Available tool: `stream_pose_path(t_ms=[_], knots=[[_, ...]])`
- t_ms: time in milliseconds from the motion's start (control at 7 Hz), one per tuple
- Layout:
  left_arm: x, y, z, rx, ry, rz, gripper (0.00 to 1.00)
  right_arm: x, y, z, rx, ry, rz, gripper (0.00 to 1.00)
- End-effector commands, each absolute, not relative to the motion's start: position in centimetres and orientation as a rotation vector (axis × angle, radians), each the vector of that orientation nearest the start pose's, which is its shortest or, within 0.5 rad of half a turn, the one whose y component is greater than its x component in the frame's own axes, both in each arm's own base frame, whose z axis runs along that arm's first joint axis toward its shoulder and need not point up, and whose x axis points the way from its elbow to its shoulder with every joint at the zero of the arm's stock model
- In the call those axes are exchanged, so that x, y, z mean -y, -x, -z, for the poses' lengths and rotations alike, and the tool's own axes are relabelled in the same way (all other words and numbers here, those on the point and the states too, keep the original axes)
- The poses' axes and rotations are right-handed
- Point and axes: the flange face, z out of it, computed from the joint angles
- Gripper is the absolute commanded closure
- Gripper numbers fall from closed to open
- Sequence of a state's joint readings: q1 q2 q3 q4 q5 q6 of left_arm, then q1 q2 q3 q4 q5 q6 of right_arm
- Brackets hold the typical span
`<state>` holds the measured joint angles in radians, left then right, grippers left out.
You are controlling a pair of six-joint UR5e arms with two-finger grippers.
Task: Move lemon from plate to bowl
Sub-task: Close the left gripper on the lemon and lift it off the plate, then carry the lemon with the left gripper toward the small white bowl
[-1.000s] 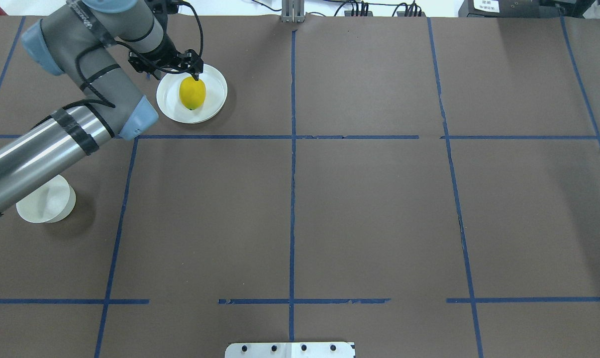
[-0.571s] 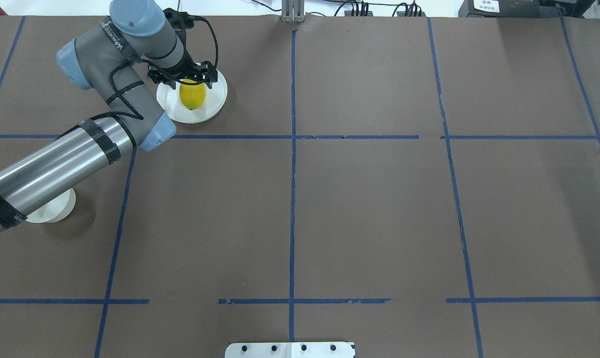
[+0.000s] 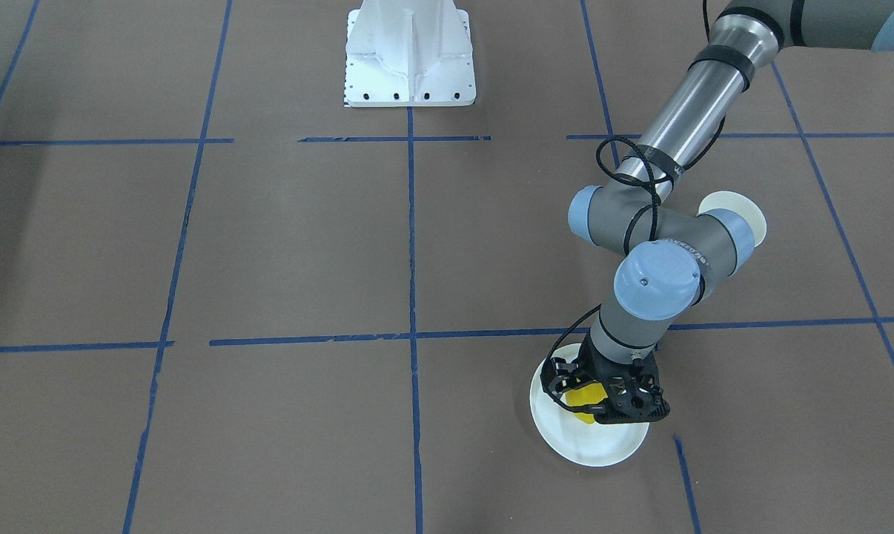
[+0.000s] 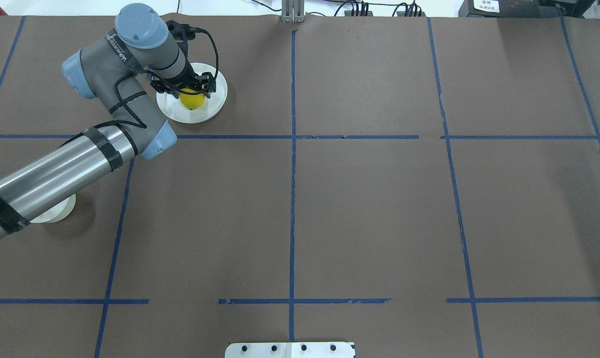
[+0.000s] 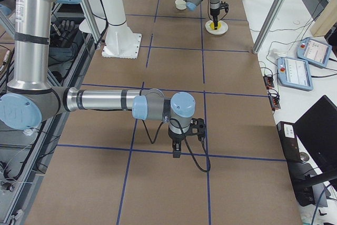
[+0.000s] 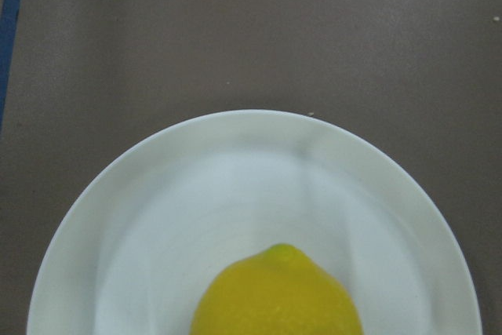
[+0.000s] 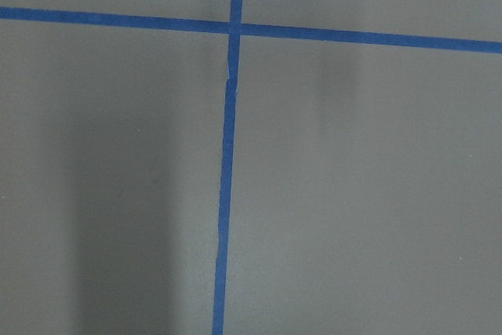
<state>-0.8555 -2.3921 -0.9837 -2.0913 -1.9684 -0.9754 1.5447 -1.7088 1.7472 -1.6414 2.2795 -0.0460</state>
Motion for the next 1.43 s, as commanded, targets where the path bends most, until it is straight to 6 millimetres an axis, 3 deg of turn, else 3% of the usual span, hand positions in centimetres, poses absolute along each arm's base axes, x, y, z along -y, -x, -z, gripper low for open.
stream_pose_path(t_ms=[0, 286, 429, 571, 714, 857, 1000, 1143, 1286], knots=[[69.3, -46.2, -35.7, -0.809, -0.212, 0.101, 0.92, 43.2, -5.7, -64.7, 0.709, 0.024, 0.058, 0.00], [70.6, -42.1, -33.0, -0.871, -0.185, 0.113, 0.94, 43.2, -5.7, -64.7, 0.707, 0.024, 0.058, 0.00], [69.9, -39.9, -31.2, -0.850, -0.182, 0.109, 0.94, 43.2, -5.7, -64.7, 0.709, 0.024, 0.058, 0.00], [67.4, -35.8, -29.5, -0.821, -0.185, 0.045, 0.94, 43.3, -5.7, -64.7, 0.709, 0.022, 0.058, 0.00], [64.1, -31.1, -29.8, -0.787, -0.206, -0.015, 0.94, 43.2, -5.7, -64.7, 0.709, 0.024, 0.058, 0.00], [60.3, -25.8, -32.3, -0.767, -0.255, -0.072, 0.94, 43.2, -5.7, -64.7, 0.707, 0.024, 0.058, 0.00], [55.1, -22.2, -36.8, -0.741, -0.259, -0.133, 0.95, 43.3, -5.7, -64.7, 0.707, 0.022, 0.058, 0.00], [50.6, -19.4, -41.6, -0.709, -0.223, -0.159, 0.96, 43.2, -5.7, -64.7, 0.709, 0.024, 0.058, 0.00], [47.8, -17.9, -44.2, -0.695, -0.187, -0.142, 0.96, 43.3, -5.7, -64.7, 0.707, 0.022, 0.058, 0.00]])
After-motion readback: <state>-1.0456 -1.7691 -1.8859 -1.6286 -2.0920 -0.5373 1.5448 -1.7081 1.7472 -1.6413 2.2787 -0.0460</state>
